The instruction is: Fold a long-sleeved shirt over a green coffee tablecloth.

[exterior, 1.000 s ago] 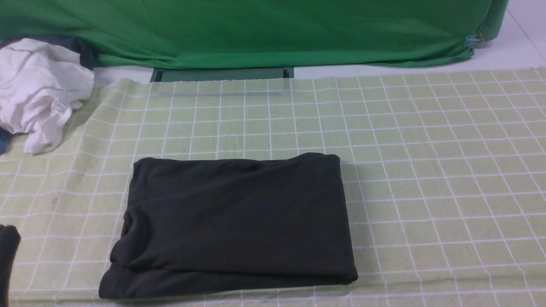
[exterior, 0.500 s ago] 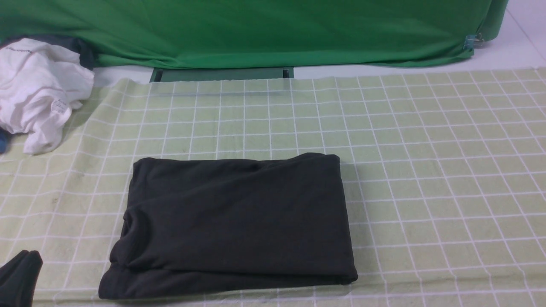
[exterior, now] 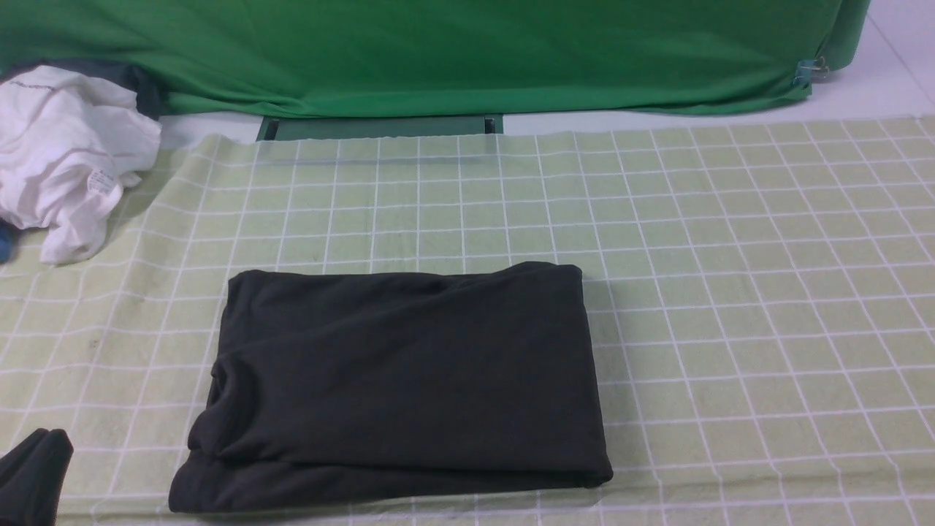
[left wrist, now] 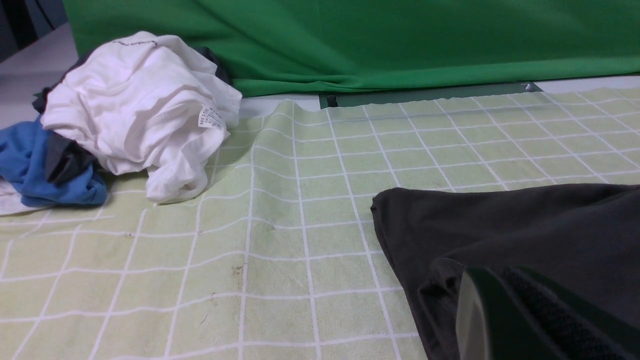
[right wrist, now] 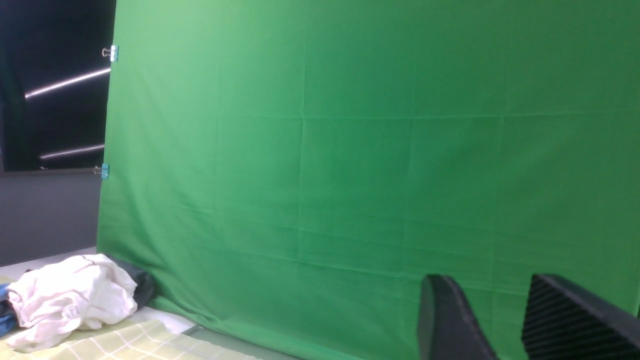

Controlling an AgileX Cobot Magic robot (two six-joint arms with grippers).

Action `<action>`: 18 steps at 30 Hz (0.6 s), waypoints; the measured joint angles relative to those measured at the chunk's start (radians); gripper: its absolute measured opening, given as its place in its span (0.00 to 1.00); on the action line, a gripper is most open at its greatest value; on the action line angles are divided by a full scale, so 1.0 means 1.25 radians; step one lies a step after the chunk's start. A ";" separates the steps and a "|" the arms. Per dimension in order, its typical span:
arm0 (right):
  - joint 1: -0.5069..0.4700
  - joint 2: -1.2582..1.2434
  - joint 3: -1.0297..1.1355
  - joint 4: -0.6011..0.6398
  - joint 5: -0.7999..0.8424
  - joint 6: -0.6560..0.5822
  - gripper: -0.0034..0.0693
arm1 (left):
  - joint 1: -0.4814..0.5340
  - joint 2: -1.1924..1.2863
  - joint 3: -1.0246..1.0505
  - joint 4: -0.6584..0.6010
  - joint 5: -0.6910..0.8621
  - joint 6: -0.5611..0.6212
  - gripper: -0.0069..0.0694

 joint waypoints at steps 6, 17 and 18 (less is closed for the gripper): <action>0.000 0.000 0.000 0.000 0.000 0.000 0.37 | 0.000 0.000 0.000 0.000 0.000 0.000 0.11; -0.003 -0.002 0.001 0.000 0.008 -0.012 0.37 | 0.000 0.000 0.000 0.000 0.000 0.000 0.11; -0.015 -0.004 0.001 0.000 0.024 -0.019 0.37 | 0.000 0.000 0.000 0.000 0.000 0.000 0.11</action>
